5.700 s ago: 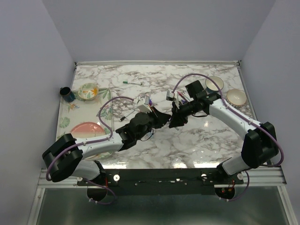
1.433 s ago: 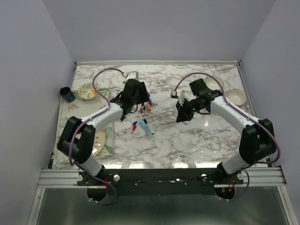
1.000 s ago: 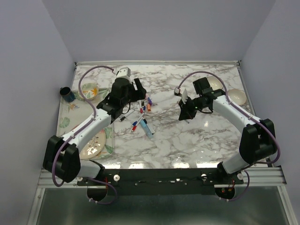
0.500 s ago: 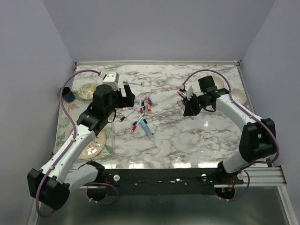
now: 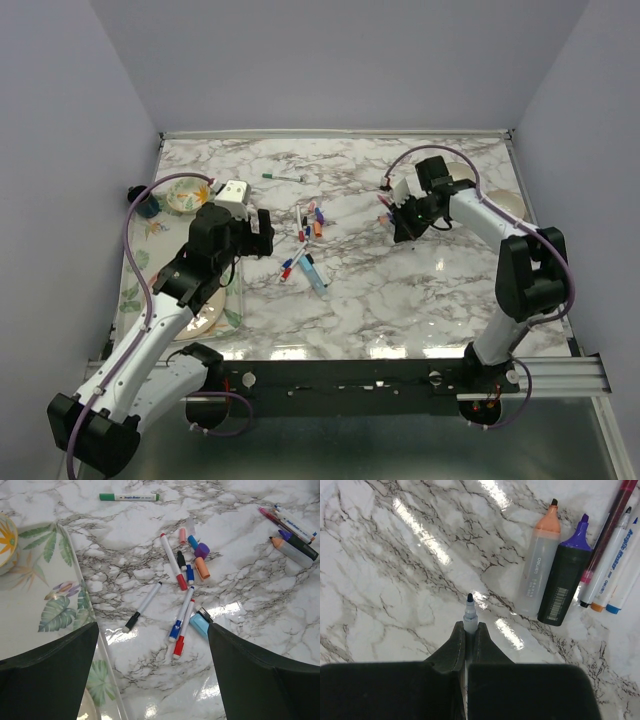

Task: Open the pen caps
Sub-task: Place the barrel on the table with the right arm

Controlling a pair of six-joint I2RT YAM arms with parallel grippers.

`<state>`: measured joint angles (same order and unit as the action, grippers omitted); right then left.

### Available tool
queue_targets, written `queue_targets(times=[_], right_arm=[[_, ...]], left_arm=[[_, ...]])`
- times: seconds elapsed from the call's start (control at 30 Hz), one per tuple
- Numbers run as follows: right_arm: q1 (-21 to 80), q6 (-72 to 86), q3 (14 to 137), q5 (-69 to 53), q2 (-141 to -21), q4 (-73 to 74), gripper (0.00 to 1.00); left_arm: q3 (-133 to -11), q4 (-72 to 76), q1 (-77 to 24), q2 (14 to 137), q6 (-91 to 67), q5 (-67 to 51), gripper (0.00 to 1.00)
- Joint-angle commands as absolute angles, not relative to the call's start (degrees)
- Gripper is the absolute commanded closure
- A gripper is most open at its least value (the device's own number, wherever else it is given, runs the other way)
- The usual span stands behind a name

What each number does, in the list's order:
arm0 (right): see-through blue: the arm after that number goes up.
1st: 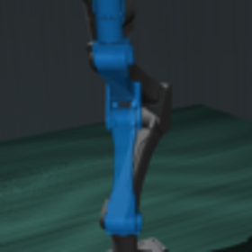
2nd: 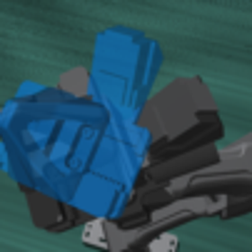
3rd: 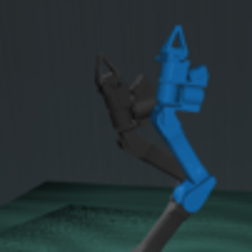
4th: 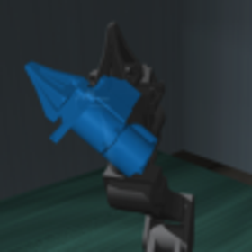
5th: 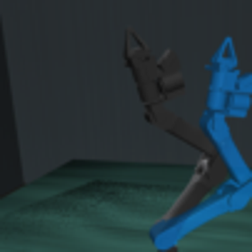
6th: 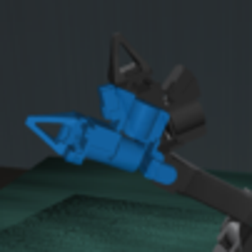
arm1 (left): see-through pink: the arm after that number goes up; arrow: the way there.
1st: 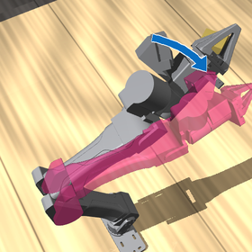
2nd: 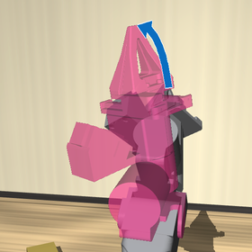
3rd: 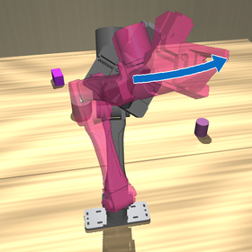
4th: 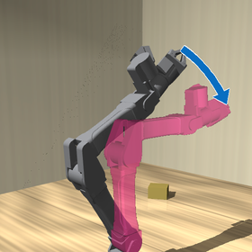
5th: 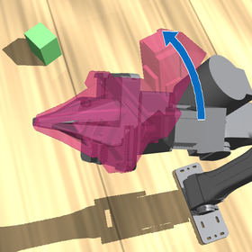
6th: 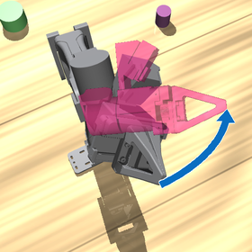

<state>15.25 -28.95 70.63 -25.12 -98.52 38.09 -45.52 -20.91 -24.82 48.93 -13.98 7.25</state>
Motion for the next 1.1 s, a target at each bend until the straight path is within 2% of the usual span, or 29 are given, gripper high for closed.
queue_targets(times=[0.0, 0.53, 1.07], right_arm=[[14.59, -29.09, 75.32, -21.54, -101.60, 40.16, 0.99], [13.80, -29.97, 85.25, -19.34, -108.98, 44.47, 0.96], [13.54, -30.15, 87.36, -18.46, -111.53, 45.70, 0.96]], left_arm=[[-45.26, -21.18, -24.61, 47.72, -11.95, 7.21, 0.01], [-45.18, -21.09, -24.61, 47.02, -11.60, 6.59, 0.01], [-45.09, -21.01, -24.61, 46.93, -11.51, 6.24, 0.01]])
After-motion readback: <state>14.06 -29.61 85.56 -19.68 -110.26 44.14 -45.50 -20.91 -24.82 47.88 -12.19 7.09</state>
